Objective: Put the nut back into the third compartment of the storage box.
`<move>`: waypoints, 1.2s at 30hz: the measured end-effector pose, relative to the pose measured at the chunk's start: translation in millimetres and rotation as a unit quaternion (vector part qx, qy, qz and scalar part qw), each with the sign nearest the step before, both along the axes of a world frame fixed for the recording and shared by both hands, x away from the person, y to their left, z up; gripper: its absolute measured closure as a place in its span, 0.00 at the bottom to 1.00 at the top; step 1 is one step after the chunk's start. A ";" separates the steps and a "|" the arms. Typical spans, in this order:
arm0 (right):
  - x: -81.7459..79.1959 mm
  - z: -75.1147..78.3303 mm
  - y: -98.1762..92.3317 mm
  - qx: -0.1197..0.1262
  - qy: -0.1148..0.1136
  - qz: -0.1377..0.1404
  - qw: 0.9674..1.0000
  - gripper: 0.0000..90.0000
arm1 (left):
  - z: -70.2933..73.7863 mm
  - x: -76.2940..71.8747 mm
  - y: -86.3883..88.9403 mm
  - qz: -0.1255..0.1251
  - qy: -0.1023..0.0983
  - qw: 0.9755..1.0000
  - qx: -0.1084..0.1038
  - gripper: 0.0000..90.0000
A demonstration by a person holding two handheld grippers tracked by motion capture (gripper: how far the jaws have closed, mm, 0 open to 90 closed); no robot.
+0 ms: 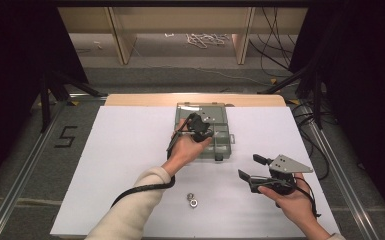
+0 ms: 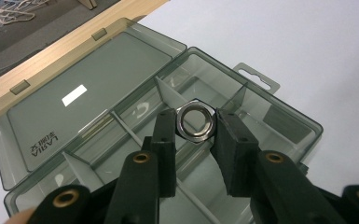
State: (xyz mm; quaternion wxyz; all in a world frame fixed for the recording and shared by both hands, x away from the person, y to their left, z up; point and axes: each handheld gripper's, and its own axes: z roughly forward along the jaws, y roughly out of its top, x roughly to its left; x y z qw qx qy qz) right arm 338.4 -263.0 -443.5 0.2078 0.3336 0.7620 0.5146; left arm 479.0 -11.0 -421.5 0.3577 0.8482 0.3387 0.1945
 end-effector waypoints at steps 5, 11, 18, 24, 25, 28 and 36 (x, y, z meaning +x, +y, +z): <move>1.4 -0.6 -0.1 0.001 -0.012 0.001 1.000 0.26 | -2.6 5.8 -2.0 0.002 -0.002 1.000 0.005 0.78; 0.6 0.7 -1.7 -0.010 -0.009 0.000 1.000 0.26 | -4.6 11.6 -3.3 0.011 -0.001 1.000 0.009 0.78; 0.7 0.5 -1.7 -0.011 -0.009 -0.001 1.000 0.26 | -6.3 15.7 -6.6 0.014 0.000 1.000 0.011 0.78; 0.7 0.5 -1.8 -0.010 -0.009 0.000 1.000 0.26 | -9.1 20.4 -8.2 0.019 0.005 1.000 0.012 0.78; -0.6 0.9 -1.5 -0.008 0.005 0.001 1.000 0.26 | -9.5 21.7 -8.0 0.017 0.004 1.000 0.018 0.78; 0.6 0.5 -1.8 -0.010 -0.008 0.000 1.000 0.26 | -10.8 24.3 -8.0 0.021 0.006 0.999 0.024 0.78; 1.4 -0.6 -0.9 -0.003 -0.012 0.000 1.000 0.26 | -14.7 27.1 -9.7 0.022 0.010 0.999 0.030 0.78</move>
